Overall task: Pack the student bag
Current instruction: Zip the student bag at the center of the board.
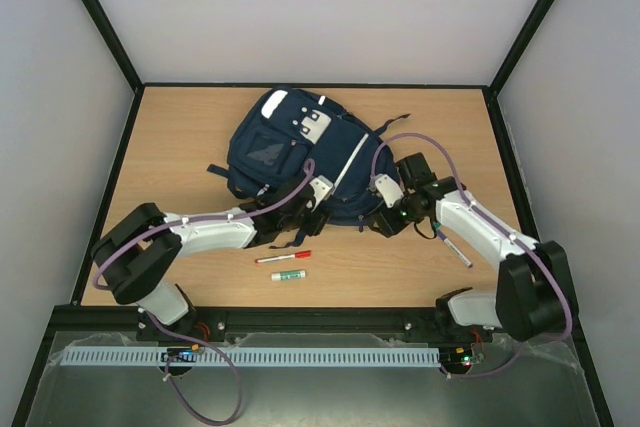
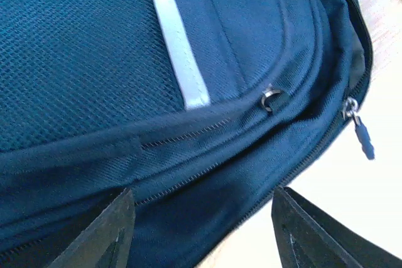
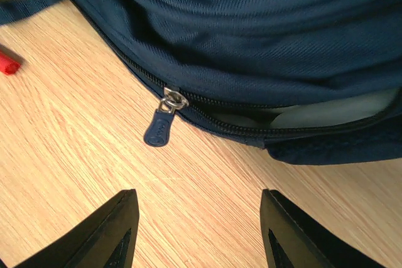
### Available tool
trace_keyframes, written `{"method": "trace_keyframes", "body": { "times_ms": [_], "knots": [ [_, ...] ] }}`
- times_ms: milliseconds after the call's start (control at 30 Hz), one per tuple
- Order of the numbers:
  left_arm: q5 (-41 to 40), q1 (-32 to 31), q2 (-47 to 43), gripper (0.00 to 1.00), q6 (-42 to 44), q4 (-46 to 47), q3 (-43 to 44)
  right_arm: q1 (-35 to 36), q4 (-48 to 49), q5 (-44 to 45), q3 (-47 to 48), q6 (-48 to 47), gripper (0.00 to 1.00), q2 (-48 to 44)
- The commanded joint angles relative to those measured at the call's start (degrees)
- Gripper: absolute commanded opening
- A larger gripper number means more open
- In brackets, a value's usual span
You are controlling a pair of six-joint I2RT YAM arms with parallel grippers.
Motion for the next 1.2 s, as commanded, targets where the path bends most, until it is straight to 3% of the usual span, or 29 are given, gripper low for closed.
{"method": "trace_keyframes", "body": {
  "times_ms": [0, 300, 567, 767, 1167],
  "knots": [
    [5.78, 2.52, 2.32, 0.62, 0.74, 6.52, -0.57, 1.49, -0.18, -0.26, 0.87, -0.35, 0.54, 4.08],
    [12.81, 3.20, 4.79, 0.60, 0.87, 8.69, -1.28, 4.93, 0.96, -0.84, 2.80, 0.87, 0.54, 8.86],
    [13.16, 3.21, 5.86, 0.56, 0.76, 9.16, -1.88, 7.92, 2.66, 1.96, 4.97, 3.91, 0.53, 11.37],
    [13.23, 3.28, 7.02, 0.56, -0.20, 10.33, -2.28, 8.32, 4.89, 5.89, 6.94, 7.56, 0.46, 12.83],
    [12.85, 3.30, 7.34, 0.57, -1.61, 11.44, -2.59, 12.14, 4.07, 10.80, 7.58, 7.69, 0.46, 16.86]
  ]
}}
